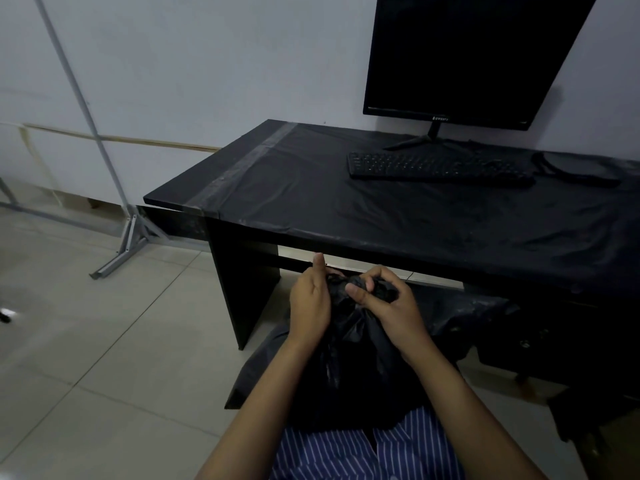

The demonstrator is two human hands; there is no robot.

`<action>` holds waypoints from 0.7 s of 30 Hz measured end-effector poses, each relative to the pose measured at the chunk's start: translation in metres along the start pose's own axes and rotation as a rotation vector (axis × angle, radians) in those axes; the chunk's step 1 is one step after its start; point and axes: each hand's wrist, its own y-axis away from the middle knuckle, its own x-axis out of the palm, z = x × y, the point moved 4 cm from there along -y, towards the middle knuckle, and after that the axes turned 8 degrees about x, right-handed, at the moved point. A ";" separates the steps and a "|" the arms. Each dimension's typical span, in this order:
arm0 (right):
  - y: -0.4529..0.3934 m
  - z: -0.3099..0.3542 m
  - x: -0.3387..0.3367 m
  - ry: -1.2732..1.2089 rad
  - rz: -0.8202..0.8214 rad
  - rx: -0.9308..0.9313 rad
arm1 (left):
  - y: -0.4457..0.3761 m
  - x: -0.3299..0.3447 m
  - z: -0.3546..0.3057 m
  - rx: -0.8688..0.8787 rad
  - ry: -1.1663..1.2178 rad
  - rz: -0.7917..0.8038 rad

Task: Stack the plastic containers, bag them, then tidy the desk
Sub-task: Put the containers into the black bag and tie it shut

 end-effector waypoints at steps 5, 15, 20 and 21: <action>-0.003 -0.005 -0.013 -0.134 -0.103 0.065 | 0.006 0.005 0.009 0.107 0.140 0.451; -0.008 -0.004 -0.011 -0.117 -0.103 0.074 | 0.009 -0.005 0.006 0.215 0.171 0.292; -0.009 -0.007 -0.011 -0.094 -0.140 0.078 | 0.006 -0.003 0.002 0.340 -0.010 0.288; -0.009 -0.008 -0.011 -0.084 -0.156 0.070 | 0.006 -0.003 0.001 0.335 -0.008 0.300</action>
